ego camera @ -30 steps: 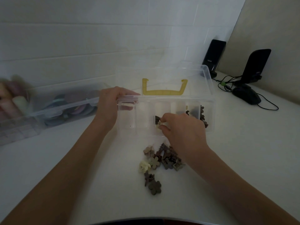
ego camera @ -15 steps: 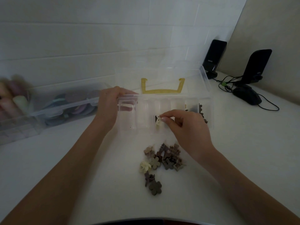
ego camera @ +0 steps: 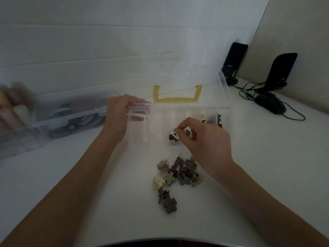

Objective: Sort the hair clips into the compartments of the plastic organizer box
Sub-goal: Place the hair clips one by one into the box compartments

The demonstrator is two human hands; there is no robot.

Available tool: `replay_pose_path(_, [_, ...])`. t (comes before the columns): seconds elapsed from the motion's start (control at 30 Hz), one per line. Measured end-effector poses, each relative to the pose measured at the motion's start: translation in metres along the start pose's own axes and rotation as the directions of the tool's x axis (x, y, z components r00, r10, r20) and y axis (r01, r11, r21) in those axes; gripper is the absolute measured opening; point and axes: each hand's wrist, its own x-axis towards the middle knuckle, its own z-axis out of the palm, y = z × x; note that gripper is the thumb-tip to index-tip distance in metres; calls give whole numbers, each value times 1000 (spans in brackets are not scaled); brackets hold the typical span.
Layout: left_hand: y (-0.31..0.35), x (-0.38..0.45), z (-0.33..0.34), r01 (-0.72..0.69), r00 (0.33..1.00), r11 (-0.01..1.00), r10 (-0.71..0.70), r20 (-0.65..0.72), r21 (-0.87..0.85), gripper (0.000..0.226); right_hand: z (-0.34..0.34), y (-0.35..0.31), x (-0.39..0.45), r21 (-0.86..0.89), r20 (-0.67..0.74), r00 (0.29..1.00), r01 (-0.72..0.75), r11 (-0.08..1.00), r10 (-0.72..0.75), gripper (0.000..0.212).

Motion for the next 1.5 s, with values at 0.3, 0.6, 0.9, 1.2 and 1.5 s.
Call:
replay_pose_path(0.3, [0, 0, 1, 31, 1000, 999, -31, 2, -16, 46, 3, -4, 5, -48, -16, 1000, 0, 999, -1, 8])
replay_pose_path(0.6, [-2, 2, -1, 33, 999, 999, -33, -1, 2, 38, -4, 0, 1, -106, 164, 977, 155, 982, -136, 36])
replay_pose_path(0.9, [-2, 1, 0, 24, 1000, 1000, -24, -10, 9, 36, -9, -6, 1, -185, 299, 952, 119, 976, -60, 42])
replay_pose_path(1.2, [1, -2, 2, 0, 1000, 1000, 1, -31, 28, 36, -12, -10, 4, -276, 288, 958, 88, 957, -5, 28])
replay_pose_path(1.5, [-2, -2, 0, -39, 999, 998, 38, 27, 44, 43, -4, -16, 10, -279, 384, 917, 5, 960, 107, 20])
